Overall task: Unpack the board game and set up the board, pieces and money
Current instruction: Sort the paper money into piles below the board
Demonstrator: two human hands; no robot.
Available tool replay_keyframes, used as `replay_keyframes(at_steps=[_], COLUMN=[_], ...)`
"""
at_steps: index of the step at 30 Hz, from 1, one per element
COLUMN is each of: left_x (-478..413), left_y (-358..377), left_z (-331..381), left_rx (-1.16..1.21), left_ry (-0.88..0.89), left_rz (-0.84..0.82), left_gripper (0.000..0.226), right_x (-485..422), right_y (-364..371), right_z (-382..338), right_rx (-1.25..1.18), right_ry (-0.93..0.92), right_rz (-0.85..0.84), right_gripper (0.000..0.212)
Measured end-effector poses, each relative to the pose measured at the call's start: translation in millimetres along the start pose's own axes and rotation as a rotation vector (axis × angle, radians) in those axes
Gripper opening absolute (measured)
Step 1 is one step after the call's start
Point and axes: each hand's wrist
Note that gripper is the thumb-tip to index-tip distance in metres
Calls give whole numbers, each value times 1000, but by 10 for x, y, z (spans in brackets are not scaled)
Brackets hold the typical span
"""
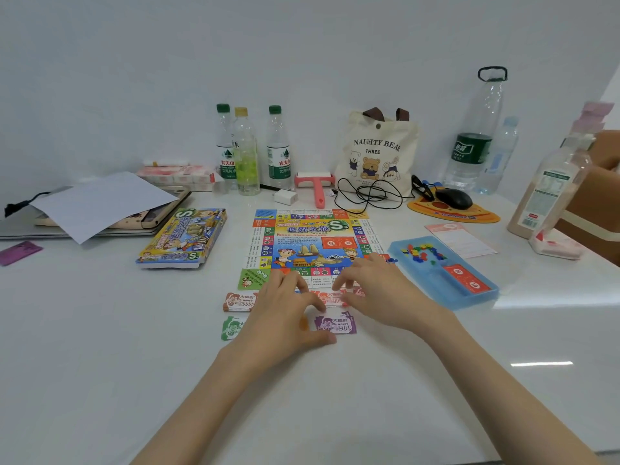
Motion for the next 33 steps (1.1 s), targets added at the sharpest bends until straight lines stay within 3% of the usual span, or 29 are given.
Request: replay_keyframes(at_steps=[5, 14, 19, 24, 33], left_x=[4, -12, -3, -40, -230], left_y=[-15, 9, -21, -134, -158], left_z=[10, -5, 17, 151, 698], left_rx=[-8, 2, 81, 167, 316], left_ry=[-13, -9, 4, -39, 24], left_rz=[-20, 2, 51, 61, -25], left_gripper=[50, 44, 65, 32, 23], right_x=[-109, -174, -127, 39, 496], right_y=[9, 60, 40, -124, -452], right_z=[27, 73, 114, 201, 709], right_rx=[-3, -30, -70, -111, -78], right_ry=[33, 41, 32, 71, 376], right_rz=[-69, -65, -13, 61, 146], right_gripper=[38, 35, 30, 16, 16])
Point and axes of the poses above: each hand's wrist, its own x-axis away from the middle knuckle, its own y-axis out of the palm, z = x × y, and after that the axes turned 14 degrees about -y, right-handed
